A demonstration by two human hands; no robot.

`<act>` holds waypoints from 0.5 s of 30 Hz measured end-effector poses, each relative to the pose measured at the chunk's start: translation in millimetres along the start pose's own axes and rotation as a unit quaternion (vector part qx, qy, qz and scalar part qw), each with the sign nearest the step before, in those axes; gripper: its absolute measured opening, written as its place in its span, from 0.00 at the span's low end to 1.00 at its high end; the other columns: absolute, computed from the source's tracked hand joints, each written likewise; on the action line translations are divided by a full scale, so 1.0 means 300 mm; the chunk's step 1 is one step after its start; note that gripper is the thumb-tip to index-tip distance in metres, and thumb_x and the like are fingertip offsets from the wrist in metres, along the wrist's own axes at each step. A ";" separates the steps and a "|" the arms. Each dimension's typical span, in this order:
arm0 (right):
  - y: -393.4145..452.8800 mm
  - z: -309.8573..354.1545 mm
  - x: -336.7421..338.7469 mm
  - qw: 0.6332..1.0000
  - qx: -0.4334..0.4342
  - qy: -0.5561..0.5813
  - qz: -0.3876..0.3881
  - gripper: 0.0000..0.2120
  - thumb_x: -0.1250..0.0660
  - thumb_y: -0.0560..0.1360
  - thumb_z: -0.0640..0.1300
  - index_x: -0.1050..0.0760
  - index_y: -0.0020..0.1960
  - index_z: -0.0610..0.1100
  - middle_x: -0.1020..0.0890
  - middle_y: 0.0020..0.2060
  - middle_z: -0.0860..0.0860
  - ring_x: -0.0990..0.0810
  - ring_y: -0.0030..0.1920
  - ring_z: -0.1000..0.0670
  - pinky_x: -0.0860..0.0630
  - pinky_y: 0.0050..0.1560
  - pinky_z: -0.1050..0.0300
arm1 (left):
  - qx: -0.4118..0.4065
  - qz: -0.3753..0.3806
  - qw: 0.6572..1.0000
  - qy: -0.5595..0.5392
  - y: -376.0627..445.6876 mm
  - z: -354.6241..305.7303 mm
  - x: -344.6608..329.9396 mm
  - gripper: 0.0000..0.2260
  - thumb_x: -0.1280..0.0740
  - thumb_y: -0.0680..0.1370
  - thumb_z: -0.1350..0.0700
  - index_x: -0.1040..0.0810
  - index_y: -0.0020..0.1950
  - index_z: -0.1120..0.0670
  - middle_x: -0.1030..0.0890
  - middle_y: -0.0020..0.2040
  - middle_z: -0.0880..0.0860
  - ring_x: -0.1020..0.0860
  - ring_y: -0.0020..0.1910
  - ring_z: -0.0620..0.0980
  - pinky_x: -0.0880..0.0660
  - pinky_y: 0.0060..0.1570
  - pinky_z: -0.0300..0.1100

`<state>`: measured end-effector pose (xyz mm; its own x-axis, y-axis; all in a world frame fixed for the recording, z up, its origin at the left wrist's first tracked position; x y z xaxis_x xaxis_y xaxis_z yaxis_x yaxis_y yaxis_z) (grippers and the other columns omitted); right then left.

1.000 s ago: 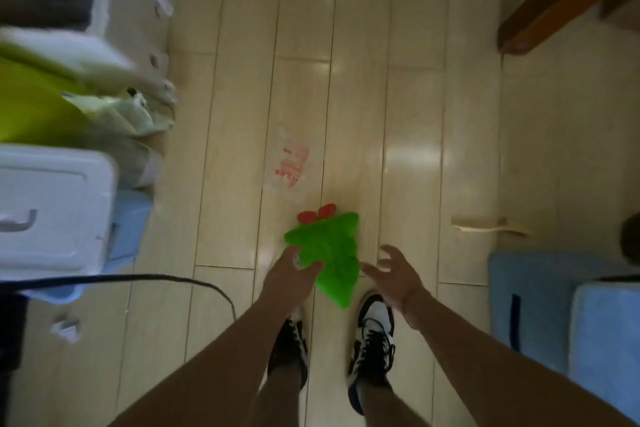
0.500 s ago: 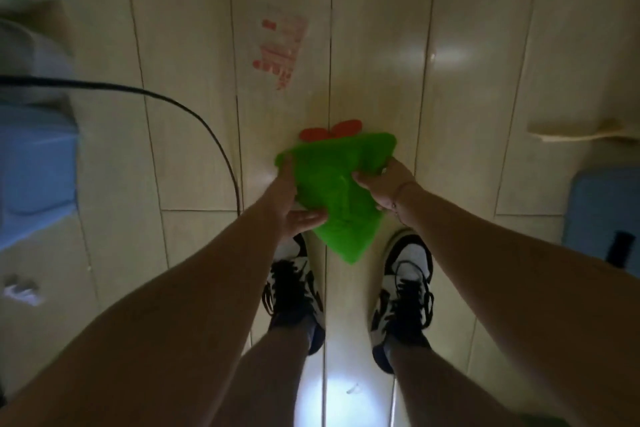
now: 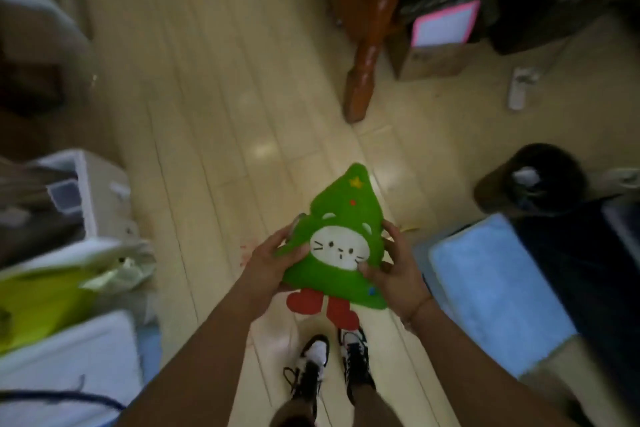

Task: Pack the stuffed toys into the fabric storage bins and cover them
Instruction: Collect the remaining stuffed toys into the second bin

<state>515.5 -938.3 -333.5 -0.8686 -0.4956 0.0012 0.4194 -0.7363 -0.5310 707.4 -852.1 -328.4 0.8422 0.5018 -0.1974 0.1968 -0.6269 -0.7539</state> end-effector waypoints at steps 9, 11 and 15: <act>-0.641 0.217 0.492 0.964 0.063 0.054 -0.252 0.33 0.28 0.66 0.27 0.36 0.64 0.49 0.24 0.54 0.52 0.19 0.45 0.61 0.23 0.41 0.67 | -0.102 0.202 0.930 0.289 -0.343 -0.138 -0.671 0.28 0.26 0.71 0.67 0.29 0.63 0.45 0.14 0.40 0.42 0.16 0.41 0.39 0.21 0.37 0.33; -0.839 0.154 0.568 0.946 0.042 0.065 -0.316 0.32 0.29 0.68 0.25 0.37 0.64 0.46 0.25 0.52 0.54 0.20 0.42 0.66 0.24 0.40 0.70 | -0.103 0.240 0.906 0.333 -0.426 -0.039 -0.819 0.24 0.27 0.71 0.68 0.26 0.60 0.47 0.14 0.41 0.43 0.16 0.41 0.39 0.20 0.40 0.33; -1.269 -0.081 0.688 0.886 -0.023 0.073 -0.458 0.31 0.27 0.65 0.39 0.36 0.61 0.59 0.23 0.56 0.50 0.20 0.53 0.51 0.20 0.50 0.50 | -0.067 0.310 0.852 0.416 -0.630 0.298 -1.086 0.20 0.27 0.71 0.68 0.24 0.58 0.50 0.17 0.50 0.48 0.19 0.51 0.50 0.21 0.50 0.42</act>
<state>170.2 -749.0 -151.5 -0.8651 0.3676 0.3412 -0.4874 -0.7768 -0.3987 351.0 -844.1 -177.6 0.8589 -0.5117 0.0227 -0.4067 -0.7084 -0.5769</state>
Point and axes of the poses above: each hand's wrist, its own y-axis towards the middle knuckle, its own x-axis out of the back of the hand, z = x × y, the point moved 7 cm from there along y, towards the middle knuckle
